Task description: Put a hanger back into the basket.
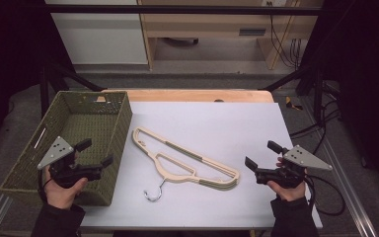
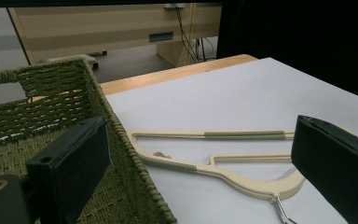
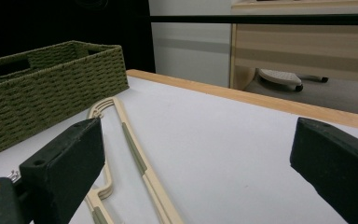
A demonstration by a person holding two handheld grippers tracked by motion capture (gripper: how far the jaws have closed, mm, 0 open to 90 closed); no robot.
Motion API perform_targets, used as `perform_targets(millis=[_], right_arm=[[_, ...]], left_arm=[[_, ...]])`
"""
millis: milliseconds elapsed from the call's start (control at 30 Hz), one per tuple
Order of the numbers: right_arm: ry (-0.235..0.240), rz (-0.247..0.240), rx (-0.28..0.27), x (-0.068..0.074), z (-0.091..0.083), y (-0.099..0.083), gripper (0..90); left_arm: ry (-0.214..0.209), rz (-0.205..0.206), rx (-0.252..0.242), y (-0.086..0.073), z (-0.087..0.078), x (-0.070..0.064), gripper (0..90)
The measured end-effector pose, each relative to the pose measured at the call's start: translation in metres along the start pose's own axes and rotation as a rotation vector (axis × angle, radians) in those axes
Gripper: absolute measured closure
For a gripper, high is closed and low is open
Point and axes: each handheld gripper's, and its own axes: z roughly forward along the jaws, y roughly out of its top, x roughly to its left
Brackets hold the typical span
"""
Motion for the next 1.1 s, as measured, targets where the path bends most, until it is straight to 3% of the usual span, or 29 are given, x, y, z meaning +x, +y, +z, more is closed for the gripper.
perform_targets(millis=[200, 367, 800, 900, 1100], right_arm=[[0.004, -0.008, 0.011, 0.002, 0.002, 0.000, 3.8], [0.005, -0.018, 0.025, 0.006, 0.006, 0.000, 3.9], [0.033, -0.030, 0.050, 0.014, 0.014, -0.003, 4.1], [0.036, -0.029, 0.058, 0.015, 0.015, -0.003, 4.3], [0.044, -0.028, 0.068, 0.017, 0.019, -0.005, 4.8]], left_arm=[[-0.016, 0.009, 0.010, 0.000, 0.003, -0.008, 5.1], [-0.032, 0.025, 0.038, 0.000, 0.013, -0.024, 5.8], [-0.068, 0.074, 0.149, -0.016, 0.046, -0.061, 9.5], [-0.077, 0.073, 0.163, -0.018, 0.050, -0.066, 10.2], [-0.088, 0.074, 0.240, -0.032, 0.069, -0.080, 12.8]])
